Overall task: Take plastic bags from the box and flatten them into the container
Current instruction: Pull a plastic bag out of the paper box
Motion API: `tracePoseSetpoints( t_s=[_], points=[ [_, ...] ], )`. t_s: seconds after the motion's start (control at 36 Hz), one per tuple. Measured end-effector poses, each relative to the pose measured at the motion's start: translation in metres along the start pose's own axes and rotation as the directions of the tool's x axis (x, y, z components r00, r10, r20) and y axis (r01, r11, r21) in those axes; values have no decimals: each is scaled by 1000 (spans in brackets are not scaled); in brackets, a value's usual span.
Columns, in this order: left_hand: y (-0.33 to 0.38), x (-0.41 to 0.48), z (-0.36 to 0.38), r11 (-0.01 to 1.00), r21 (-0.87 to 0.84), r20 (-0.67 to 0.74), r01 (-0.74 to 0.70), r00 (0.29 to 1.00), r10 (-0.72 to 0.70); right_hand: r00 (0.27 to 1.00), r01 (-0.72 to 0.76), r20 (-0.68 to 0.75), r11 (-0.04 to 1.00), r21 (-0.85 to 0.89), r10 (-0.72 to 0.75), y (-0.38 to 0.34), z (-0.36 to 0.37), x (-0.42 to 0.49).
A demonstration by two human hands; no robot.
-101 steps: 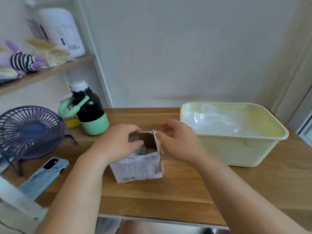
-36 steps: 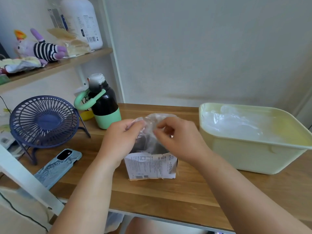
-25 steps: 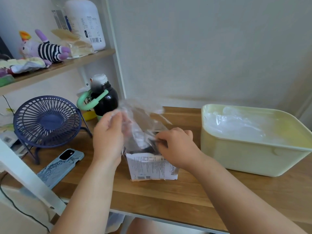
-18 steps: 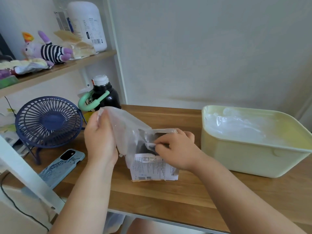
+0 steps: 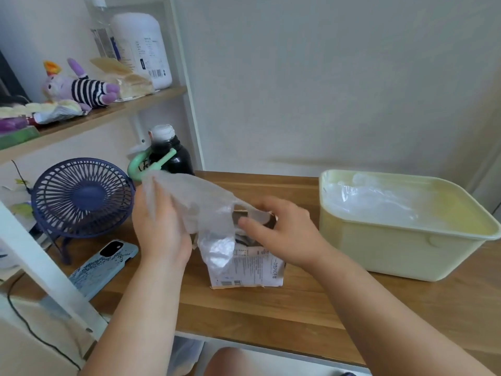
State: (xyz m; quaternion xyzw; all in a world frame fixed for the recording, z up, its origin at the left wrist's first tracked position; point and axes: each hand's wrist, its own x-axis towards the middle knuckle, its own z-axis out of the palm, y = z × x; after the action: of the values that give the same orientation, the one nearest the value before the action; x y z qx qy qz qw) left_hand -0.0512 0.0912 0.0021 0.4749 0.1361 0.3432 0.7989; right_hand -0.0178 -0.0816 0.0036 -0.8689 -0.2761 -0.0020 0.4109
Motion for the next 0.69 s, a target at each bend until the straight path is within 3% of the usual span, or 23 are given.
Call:
tracePoseSetpoints(
  t_s=[0.06, 0.11, 0.19, 0.31, 0.39, 0.53, 0.61, 0.69],
  points=[
    [5, -9, 6, 996, 63, 94, -67, 994, 61, 999, 6, -32, 979, 205, 1, -5, -7, -3],
    [4, -11, 11, 978, 189, 117, -86, 991, 65, 999, 30, 2, 952, 305, -32, -10, -10, -4],
    [5, -17, 20, 948, 317, 240, -44, 970, -35, 997, 69, -51, 922, 380, -54, -11, -12, -2],
    [4, -24, 27, 924, 381, 431, -23, 889, -155, 981, 11, -180, 900, 436, 75, -6, -25, -1],
    [5, -22, 32, 902, 431, 534, 14, 802, -268, 952, -49, -183, 709, 703, 247, -1, -42, -2],
    [1, -20, 47, 897, 420, 592, 137, 708, -385, 890, -76, -115, 394, 916, 441, 9, -82, -8],
    [-5, -20, 57, 906, 375, 571, 198, 720, -394, 862, -145, -49, 337, 930, 505, 15, -96, -11],
    [-11, -33, 79, 912, 341, 537, 228, 749, -388, 868, -116, 24, 155, 981, 496, 22, -112, -22]
  ],
)
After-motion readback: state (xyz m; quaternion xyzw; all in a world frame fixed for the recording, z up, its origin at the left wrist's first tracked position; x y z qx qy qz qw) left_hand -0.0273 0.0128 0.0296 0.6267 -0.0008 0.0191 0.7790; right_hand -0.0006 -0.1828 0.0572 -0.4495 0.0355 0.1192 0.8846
